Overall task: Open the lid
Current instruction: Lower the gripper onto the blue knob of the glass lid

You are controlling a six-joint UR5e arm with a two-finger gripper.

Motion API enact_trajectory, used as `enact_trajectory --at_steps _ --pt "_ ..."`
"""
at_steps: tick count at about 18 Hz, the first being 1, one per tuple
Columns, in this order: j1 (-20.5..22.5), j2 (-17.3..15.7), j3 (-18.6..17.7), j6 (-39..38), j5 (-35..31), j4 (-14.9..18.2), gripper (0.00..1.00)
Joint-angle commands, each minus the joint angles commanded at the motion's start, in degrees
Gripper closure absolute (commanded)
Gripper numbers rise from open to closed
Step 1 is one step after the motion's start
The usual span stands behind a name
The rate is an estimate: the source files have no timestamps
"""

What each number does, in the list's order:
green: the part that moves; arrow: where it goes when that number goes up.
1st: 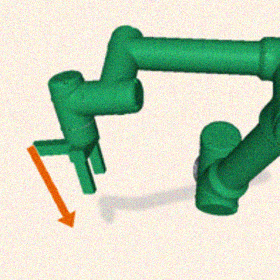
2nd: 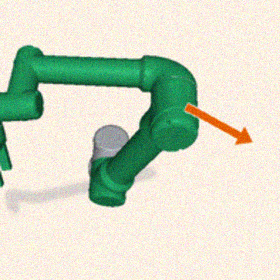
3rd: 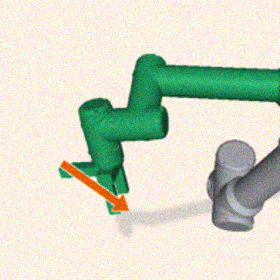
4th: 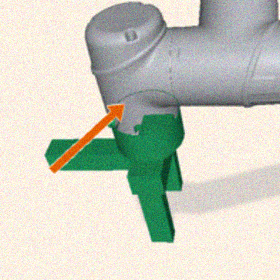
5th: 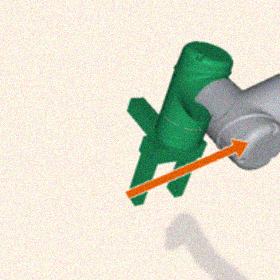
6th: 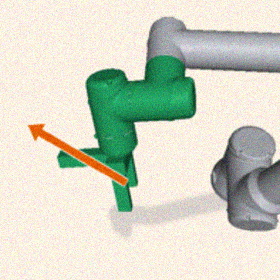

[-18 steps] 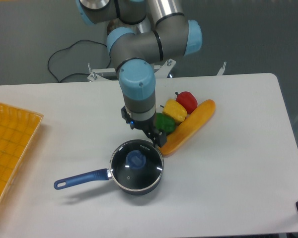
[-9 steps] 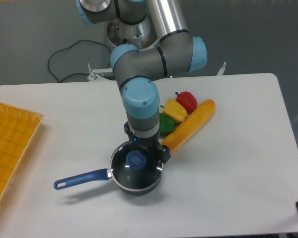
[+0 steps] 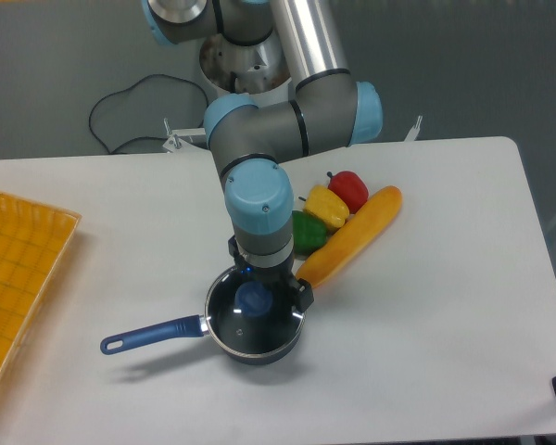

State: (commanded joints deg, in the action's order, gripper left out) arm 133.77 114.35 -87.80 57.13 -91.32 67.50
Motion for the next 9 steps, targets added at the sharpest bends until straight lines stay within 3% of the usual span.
enact_trajectory --at_steps 9 --pt "-0.6 0.4 -0.1 -0.4 -0.1 0.0 0.0"
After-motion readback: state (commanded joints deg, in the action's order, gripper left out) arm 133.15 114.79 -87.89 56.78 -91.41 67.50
